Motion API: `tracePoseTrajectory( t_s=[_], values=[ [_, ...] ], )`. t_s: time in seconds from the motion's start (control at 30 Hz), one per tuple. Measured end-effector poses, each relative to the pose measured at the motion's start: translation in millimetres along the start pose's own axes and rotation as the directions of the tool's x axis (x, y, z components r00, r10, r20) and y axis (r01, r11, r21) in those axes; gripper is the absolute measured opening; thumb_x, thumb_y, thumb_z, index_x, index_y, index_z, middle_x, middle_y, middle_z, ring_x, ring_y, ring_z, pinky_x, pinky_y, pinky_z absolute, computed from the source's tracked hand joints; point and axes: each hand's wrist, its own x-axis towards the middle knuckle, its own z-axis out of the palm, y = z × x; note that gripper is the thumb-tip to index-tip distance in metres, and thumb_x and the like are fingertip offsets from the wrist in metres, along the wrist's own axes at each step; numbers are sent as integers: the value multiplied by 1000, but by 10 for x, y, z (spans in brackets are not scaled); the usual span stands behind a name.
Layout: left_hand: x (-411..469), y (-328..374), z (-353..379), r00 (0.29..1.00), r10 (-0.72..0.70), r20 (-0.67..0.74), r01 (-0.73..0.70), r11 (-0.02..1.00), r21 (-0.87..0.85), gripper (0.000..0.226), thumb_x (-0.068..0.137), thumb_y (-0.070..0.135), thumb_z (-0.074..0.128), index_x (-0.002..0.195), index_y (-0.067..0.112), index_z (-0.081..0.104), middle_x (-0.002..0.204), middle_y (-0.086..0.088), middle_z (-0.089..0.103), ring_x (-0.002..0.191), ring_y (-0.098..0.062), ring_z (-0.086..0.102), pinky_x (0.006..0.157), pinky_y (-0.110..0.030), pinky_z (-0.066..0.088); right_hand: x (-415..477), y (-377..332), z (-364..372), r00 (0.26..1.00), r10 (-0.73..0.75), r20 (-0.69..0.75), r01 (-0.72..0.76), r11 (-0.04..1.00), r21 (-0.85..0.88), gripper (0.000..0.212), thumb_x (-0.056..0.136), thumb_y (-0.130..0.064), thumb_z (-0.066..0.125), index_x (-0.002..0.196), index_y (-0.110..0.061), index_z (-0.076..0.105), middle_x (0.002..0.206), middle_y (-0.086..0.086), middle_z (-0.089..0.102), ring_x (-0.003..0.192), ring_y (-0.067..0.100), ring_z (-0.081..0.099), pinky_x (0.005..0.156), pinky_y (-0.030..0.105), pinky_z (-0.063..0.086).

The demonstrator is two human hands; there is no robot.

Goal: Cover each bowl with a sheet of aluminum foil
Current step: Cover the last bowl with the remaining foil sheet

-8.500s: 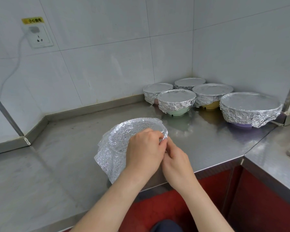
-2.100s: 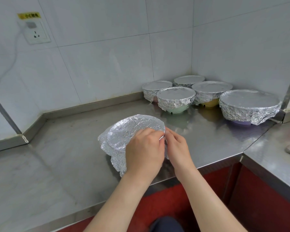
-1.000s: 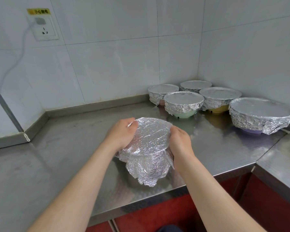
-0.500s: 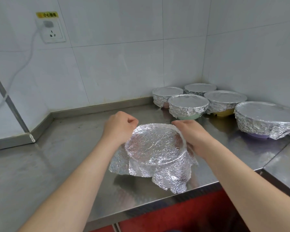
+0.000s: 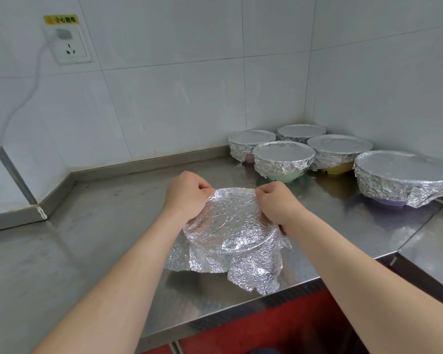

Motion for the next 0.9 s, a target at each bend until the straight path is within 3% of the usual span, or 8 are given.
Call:
tracePoseTrajectory(
  t_s=[0.17,0.2,0.3,0.5,0.6,0.7,0.8,0.9],
  values=[
    [-7,-21,29,1000,19,6,-19,999,50,18,87,16,65,73,19,75,76,4,70,72,-12,58,67,-27,46,10,13,-7,999,40,27,-41,998,43,35,98,-11,39,63,-11,38,54,5,31,43,16,29,47,24,23],
    [1,-33,38,1000,26,7,-26,997,73,21,86,15,63,66,11,66,71,2,68,67,-13,54,68,-32,49,12,13,-13,997,60,50,-64,995,79,32,98,-14,40,68,-5,47,58,9,35,43,17,34,52,25,27],
    [1,-52,28,999,32,19,-34,996,88,22,85,20,59,63,23,53,64,-1,61,61,-12,45,71,-33,53,36,14,-21,992,85,98,-94,990,101,44,101,-26,40,92,13,58,63,13,44,46,19,44,59,29,33],
    [-28,-14,-12,998,17,68,-19,1000,25,18,84,19,67,69,14,76,67,-4,72,56,-20,60,61,-25,48,61,4,-47,991,66,115,-62,997,-38,35,103,-25,40,73,-10,50,30,-5,40,26,12,29,41,21,26],
    [-56,8,-17,999,17,48,-19,999,42,17,84,20,67,70,16,77,70,0,73,68,-17,68,67,-27,51,73,-6,-55,990,57,132,-47,996,-82,38,103,-22,38,66,-14,36,27,-6,39,23,12,22,34,12,21],
    [-71,20,-38,997,22,73,-30,993,112,19,83,20,63,68,19,75,66,3,71,68,-14,67,67,-28,53,98,-1,-70,987,42,154,-25,993,-115,34,102,-25,40,70,-13,42,30,-7,40,27,12,27,38,15,26],
    [-17,36,-133,984,23,176,-57,981,187,27,84,25,56,60,20,68,51,8,62,51,-11,56,60,-25,48,107,-49,-151,977,40,209,-6,987,-159,30,101,-34,44,101,-15,68,45,-4,49,38,11,40,55,23,38],
    [84,67,-158,979,65,192,-92,986,138,39,89,29,54,53,14,48,42,6,45,42,-14,34,54,-27,36,172,-139,-200,983,10,186,39,965,-259,50,100,-44,44,126,-4,60,51,-4,40,40,6,37,49,19,33]
  ],
)
